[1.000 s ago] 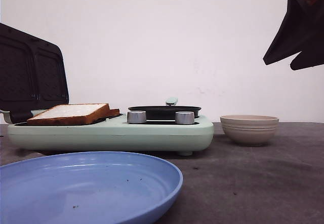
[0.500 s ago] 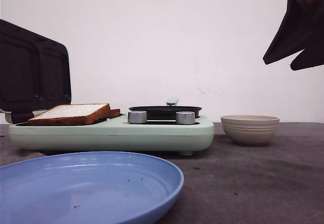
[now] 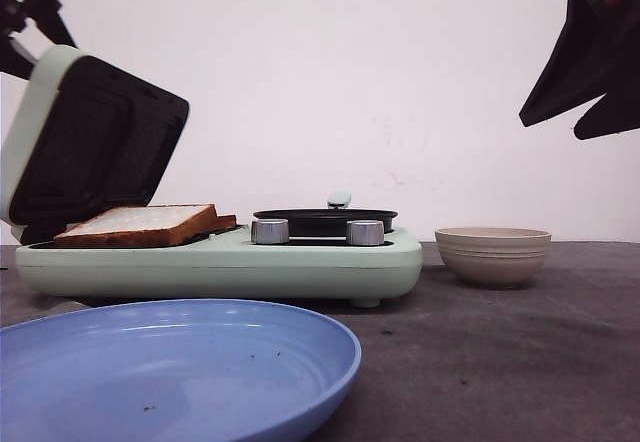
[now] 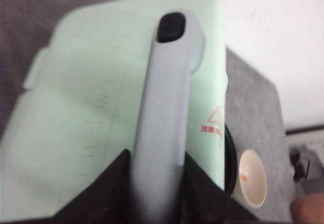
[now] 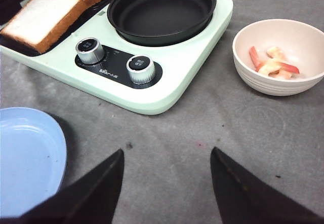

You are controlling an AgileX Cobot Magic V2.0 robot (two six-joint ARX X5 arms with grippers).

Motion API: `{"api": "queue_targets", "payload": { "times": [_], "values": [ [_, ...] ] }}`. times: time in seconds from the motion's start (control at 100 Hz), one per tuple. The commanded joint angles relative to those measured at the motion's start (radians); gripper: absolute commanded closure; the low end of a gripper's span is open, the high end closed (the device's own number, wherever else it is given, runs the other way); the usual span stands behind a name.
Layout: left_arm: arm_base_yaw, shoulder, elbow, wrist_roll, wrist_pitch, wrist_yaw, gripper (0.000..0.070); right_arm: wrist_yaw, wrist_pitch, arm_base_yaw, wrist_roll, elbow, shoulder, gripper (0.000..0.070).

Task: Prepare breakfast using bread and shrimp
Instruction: 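Push the press lid down over the bread with the left gripper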

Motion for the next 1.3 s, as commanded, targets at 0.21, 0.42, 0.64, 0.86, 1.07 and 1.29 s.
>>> {"api": "queue_targets", "payload": {
  "times": [0.21,0.42,0.64,0.86,1.07,1.29],
  "values": [
    [-0.105,0.041,-0.008,0.138,-0.048,-0.137,0.0699,-0.002,0.009,0.005,0.019,0.008,0.003,0.0365],
    [-0.183,0.065,-0.008,0.166,-0.051,-0.183,0.0699,-0.002,0.01,0.005,0.019,0.008,0.003,0.0365],
    [-0.257,0.125,-0.008,0.171,-0.045,-0.215,0.0699,-0.002,0.009,0.005,0.019,0.008,0.003,0.0365],
    [-0.311,0.211,-0.008,0.172,-0.049,-0.224,0.0698,-0.002,0.009,0.005,0.019,0.008,0.003,0.0365],
    [-0.34,0.242,-0.008,0.174,-0.041,-0.237,0.0698,-0.002,-0.003,0.005,0.019,0.008,0.003,0.0365],
    [-0.335,0.238,-0.008,0.171,-0.034,-0.238,0.0516,-0.002,-0.014,0.005,0.019,0.008,0.003,0.0365]
  ]
}}
